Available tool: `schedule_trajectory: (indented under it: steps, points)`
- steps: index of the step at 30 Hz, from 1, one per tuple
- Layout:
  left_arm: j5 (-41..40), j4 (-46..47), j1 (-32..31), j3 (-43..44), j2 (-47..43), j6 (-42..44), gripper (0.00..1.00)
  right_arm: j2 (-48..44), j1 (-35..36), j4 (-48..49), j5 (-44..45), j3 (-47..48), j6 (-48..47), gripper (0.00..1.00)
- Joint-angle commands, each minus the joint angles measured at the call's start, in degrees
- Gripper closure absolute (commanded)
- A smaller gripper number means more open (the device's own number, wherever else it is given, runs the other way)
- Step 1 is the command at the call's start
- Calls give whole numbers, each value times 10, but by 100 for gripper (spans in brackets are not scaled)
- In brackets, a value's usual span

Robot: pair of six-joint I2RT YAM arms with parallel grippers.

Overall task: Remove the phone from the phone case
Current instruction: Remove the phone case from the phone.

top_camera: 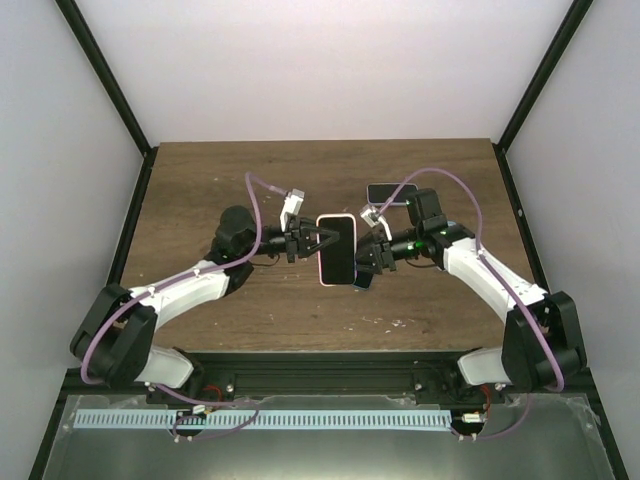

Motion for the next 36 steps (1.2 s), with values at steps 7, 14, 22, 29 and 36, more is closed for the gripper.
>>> schedule_trajectory:
  steps: [7, 14, 22, 29, 36]
  points:
    - [42, -90, -72, -48, 63, -8, 100, -34, 16, 321, -130, -9, 155, 85]
    - [-26, -127, -69, -9, 66, 12, 100, -20, 16, 286, -109, -62, 110, 95]
    - [-126, -71, -47, -54, 28, -18, 92, -9, 16, 298, -96, -77, 118, 99]
    - [-151, -65, -26, -89, -4, -26, 54, -4, 16, 303, -82, -81, 124, 99]
    - [-326, -219, -18, -102, -107, 29, 28, 8, 16, 302, 22, -96, 143, 99]
